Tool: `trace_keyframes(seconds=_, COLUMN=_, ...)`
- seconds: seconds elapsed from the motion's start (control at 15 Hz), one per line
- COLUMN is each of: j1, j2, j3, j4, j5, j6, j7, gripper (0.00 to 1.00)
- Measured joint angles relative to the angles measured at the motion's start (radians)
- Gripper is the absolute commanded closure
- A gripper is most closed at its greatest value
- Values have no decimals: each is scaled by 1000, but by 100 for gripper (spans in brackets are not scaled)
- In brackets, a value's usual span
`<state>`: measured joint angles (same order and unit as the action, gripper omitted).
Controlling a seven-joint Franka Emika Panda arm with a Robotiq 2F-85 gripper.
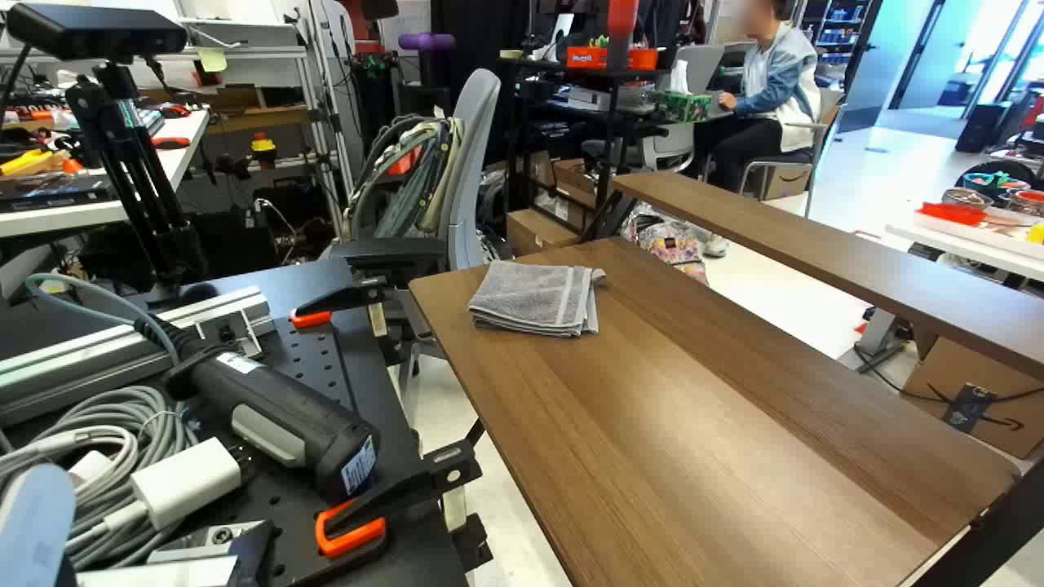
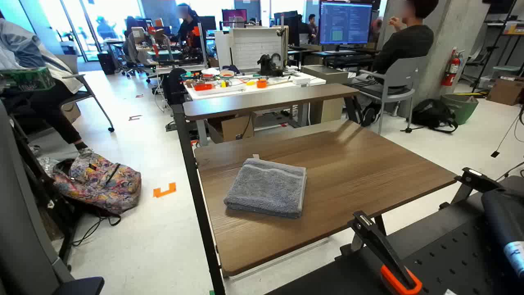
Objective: Move the towel to the right
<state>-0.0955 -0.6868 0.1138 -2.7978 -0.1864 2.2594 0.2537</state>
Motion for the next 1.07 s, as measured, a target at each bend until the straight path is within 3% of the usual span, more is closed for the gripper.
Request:
trace_keyframes(seconds=0.6, j1=6, j2=4, j3=0, j4=1, j5=0, j6=0, j7=0, gripper=0)
trace_keyframes(seconds=1.07, j1=156, j2=162, j3=26, j4=30, j5=80, j6=32, j7=-22, gripper=0)
